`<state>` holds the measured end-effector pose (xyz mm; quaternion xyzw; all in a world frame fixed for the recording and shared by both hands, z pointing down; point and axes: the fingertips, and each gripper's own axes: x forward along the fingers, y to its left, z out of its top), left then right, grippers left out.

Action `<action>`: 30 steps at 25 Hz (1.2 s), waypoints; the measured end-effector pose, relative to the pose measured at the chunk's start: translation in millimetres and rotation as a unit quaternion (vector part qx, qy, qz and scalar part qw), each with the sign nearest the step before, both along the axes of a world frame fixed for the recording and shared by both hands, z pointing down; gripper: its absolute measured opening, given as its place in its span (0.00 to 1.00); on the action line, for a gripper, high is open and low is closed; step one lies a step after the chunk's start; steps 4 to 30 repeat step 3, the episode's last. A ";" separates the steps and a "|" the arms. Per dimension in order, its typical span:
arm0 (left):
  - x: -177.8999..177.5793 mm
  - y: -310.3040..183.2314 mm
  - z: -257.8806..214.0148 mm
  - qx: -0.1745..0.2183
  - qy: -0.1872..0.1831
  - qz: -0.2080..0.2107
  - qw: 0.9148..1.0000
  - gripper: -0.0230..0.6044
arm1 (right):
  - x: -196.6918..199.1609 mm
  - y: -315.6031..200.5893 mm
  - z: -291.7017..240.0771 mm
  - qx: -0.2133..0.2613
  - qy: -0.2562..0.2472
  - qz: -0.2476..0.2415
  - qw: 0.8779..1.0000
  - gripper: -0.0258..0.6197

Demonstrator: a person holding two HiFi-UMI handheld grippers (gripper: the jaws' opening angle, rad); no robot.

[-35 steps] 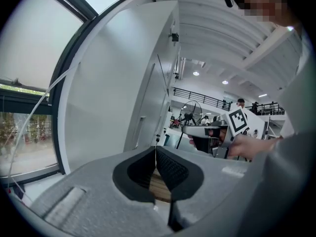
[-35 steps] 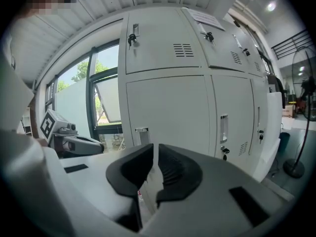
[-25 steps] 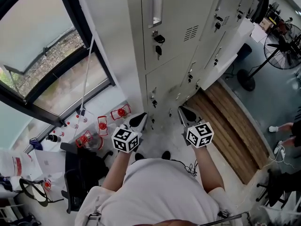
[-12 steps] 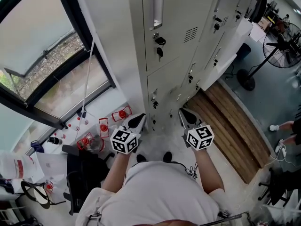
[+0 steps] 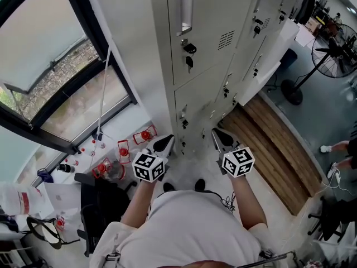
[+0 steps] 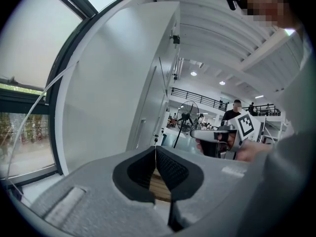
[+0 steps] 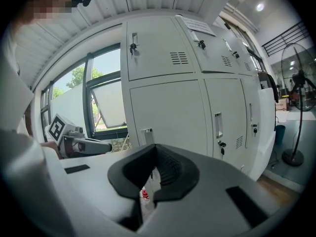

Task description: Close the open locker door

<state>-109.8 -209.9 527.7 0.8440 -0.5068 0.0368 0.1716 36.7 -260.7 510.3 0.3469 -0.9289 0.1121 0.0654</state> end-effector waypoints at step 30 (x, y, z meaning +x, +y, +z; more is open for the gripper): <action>1.2 -1.8 3.3 -0.003 0.000 0.003 1.000 0.06 | 0.6 -2.9 4.6 -0.007 0.000 0.002 1.000 0.04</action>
